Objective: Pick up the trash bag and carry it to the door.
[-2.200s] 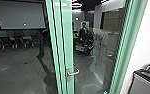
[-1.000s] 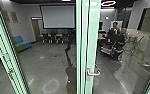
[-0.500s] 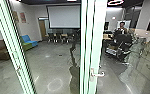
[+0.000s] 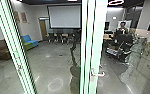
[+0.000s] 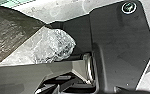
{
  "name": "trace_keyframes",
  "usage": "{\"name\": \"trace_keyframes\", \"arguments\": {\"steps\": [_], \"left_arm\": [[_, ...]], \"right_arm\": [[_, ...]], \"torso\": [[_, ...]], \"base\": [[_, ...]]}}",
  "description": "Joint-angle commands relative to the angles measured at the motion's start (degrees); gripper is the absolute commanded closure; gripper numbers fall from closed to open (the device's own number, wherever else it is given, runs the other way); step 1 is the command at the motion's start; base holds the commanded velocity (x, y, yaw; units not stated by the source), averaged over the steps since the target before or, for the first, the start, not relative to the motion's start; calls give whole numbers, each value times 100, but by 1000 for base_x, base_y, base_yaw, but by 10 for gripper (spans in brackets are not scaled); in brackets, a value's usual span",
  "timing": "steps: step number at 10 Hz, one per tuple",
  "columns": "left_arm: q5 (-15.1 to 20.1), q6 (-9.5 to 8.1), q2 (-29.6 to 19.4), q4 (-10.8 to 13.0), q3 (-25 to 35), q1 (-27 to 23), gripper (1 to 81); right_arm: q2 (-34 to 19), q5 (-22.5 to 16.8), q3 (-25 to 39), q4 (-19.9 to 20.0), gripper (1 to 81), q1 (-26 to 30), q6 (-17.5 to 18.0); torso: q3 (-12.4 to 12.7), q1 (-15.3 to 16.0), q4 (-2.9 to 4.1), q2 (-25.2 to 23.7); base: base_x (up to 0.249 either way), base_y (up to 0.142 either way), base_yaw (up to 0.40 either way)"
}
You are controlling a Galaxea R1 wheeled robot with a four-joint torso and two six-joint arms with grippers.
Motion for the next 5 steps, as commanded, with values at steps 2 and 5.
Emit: {"name": "trace_keyframes", "arguments": {"steps": [2, 5], "left_arm": [[361, 11, -16, -19, -67, -416, 811], [352, 11, 46, -19, -225, -416, 811]], "right_arm": [[28, -272, 38, -38, 10, 235, -13], [45, -280, 38, -55, 10, 235, -13]], "torso": [[0, 0, 2, 0], [0, 0, 2, 0]], "base": [[0, 0, 0], [0, 0, 0]]}}
